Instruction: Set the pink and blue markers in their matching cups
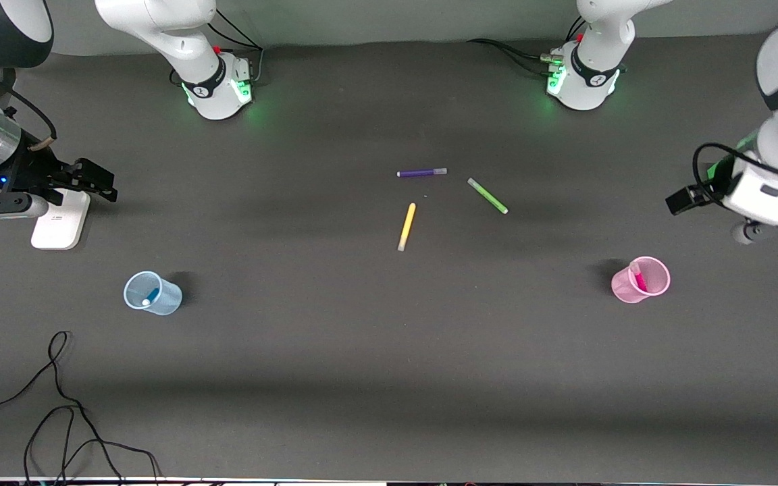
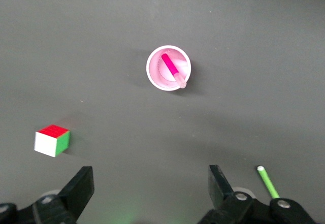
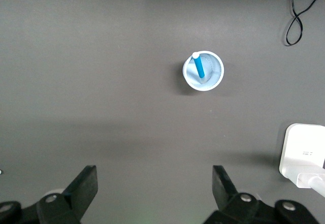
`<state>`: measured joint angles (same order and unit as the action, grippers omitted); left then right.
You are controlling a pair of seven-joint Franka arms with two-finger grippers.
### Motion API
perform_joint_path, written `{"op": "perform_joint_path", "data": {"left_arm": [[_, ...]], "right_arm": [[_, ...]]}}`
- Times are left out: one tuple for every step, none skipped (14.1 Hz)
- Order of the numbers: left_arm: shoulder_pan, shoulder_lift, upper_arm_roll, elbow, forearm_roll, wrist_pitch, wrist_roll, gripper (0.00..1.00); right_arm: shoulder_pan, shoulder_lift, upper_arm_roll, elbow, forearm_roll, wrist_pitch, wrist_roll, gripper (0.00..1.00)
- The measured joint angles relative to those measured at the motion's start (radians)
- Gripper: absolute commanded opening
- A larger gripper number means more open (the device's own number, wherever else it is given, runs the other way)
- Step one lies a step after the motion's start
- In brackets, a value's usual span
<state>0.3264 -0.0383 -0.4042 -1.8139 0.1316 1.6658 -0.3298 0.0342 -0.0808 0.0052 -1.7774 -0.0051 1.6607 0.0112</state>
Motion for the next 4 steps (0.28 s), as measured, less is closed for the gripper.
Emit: {"op": "perform_joint_path", "data": {"left_arm": [[-0.006, -0.01, 0.0, 0.002, 0.008, 0.0, 0.005, 1.0], [-0.007, -0.014, 0.0, 0.007, 0.01, 0.0, 0.02, 1.0], [-0.006, -0.012, 0.004, 0.013, 0.01, -0.002, 0.042, 1.0], [-0.005, -0.007, 0.01, 0.023, 0.009, -0.007, 0.061, 1.0]], "right_arm": [[0.0, 0.001, 0.0, 0.0, 0.003, 0.0, 0.0, 1.0], [0.0, 0.001, -0.001, 0.0, 0.007, 0.0, 0.0, 1.0], [-0.001, 0.001, -0.002, 0.0, 0.009, 0.0, 0.0, 1.0], [-0.001, 0.001, -0.002, 0.0, 0.01, 0.0, 0.0, 1.0]]}}
